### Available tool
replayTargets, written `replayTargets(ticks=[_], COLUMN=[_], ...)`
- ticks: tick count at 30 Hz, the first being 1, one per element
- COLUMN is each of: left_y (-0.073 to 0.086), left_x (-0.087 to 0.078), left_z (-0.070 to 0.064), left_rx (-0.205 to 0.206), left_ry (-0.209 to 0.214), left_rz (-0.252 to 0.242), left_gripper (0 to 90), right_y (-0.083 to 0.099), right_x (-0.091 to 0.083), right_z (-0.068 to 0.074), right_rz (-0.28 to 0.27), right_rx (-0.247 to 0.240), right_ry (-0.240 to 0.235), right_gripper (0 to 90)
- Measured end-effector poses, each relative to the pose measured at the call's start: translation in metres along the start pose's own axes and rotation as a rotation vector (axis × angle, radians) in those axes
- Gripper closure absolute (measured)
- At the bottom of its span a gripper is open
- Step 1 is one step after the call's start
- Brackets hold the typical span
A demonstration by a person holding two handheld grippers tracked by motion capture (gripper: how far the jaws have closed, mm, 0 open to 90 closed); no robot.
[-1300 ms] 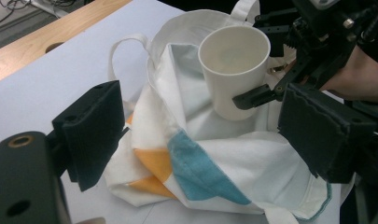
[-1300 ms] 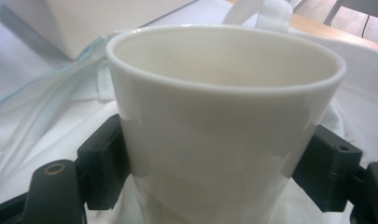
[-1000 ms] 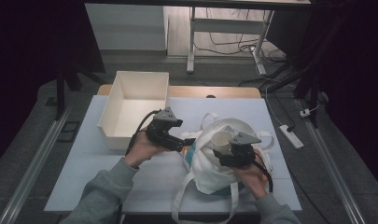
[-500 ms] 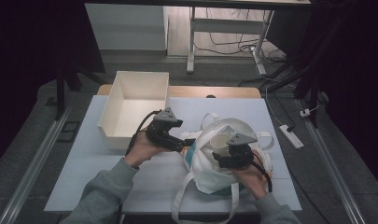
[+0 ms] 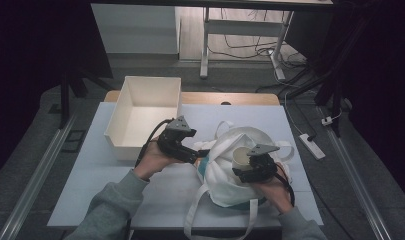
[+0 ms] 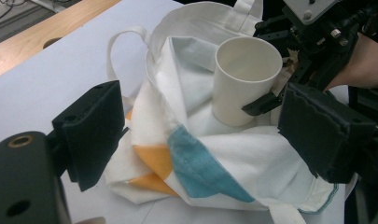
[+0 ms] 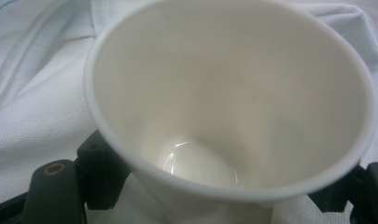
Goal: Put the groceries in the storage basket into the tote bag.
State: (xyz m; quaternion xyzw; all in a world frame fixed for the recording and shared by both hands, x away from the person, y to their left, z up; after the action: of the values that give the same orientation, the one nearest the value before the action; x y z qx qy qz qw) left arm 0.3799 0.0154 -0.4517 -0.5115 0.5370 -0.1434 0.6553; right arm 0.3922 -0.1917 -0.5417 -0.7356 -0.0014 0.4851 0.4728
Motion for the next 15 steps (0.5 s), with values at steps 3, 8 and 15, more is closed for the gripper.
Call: replayTargets(ticks=[3,8,15], left_y=[0.0002,0.0004,0.0009], left_x=[-0.0001,0.0009,0.0033], left_z=[0.0003,-0.0007,-0.0020], left_rx=[-0.001,0.001,0.002], left_ry=[-0.001,-0.001,0.002], left_rz=[0.000,0.002,0.008], left_gripper=[15.0,15.0,15.0], right_y=[0.0002,-0.0005,0.0000], right_x=[0.0013,0.0049,0.0092], right_z=[-0.0008,-0.0008,0.0004], right_rz=[0.001,-0.006,0.005], right_rx=[-0.002,-0.016,-0.035], right_ry=[0.005,0.026,0.035], right_gripper=[21.0,21.1,20.7])
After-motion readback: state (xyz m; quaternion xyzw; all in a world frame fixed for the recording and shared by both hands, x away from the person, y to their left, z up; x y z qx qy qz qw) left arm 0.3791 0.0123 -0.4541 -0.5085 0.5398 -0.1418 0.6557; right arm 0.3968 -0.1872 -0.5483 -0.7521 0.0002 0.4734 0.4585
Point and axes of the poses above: each handheld gripper's, and its own axes: x roughly forward along the jaws, y roughly out of its underside, z roughly to its left, the point moved 8 cm from there along x, roughly forward along the jaws
